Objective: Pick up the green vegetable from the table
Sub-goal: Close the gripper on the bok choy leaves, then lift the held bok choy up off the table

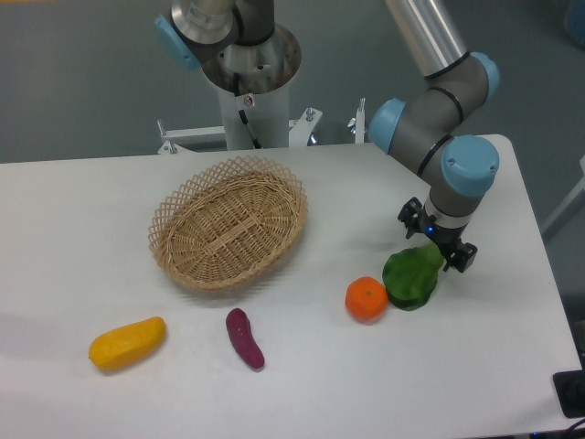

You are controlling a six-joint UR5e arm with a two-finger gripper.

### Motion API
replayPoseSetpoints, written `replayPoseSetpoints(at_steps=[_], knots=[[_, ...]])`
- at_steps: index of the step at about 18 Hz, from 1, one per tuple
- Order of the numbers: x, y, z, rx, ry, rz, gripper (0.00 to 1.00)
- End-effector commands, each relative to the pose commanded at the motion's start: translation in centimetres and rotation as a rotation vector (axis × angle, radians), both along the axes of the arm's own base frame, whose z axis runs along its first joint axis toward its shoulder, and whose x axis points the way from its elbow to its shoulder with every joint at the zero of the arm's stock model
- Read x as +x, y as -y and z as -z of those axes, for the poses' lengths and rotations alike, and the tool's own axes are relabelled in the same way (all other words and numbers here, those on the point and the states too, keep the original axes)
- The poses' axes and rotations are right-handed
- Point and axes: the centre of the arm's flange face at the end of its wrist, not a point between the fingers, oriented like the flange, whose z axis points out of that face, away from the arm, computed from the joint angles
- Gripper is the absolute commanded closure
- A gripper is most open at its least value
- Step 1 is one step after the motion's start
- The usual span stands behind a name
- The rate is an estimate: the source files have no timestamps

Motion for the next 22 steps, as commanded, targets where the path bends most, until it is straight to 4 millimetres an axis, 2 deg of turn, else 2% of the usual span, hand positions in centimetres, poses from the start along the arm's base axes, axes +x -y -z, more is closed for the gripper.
replayPoseSetpoints(at_steps=[3,4,5,7,9,11,22], knots=[[-0.1,0.0,-0.3,0.003,-0.006,-0.008,0.67],[-0.3,-0.1,-0.8,0.005,-0.011,-0.003,0.75],[-0.3,-0.1,-1.1,0.007,-0.016,-0.011,0.79],[-0.8,-0.2,-2.1,0.013,-0.031,-0.012,0.79],[-1.3,-0.2,-3.9,0.019,-0.05,-0.009,0.79],[-1.9,0.4,-4.8,0.011,-0.032,-0.015,0.79],[-5.7,-1.2,-12.6,-0.004,0.006,-0.018,0.77]])
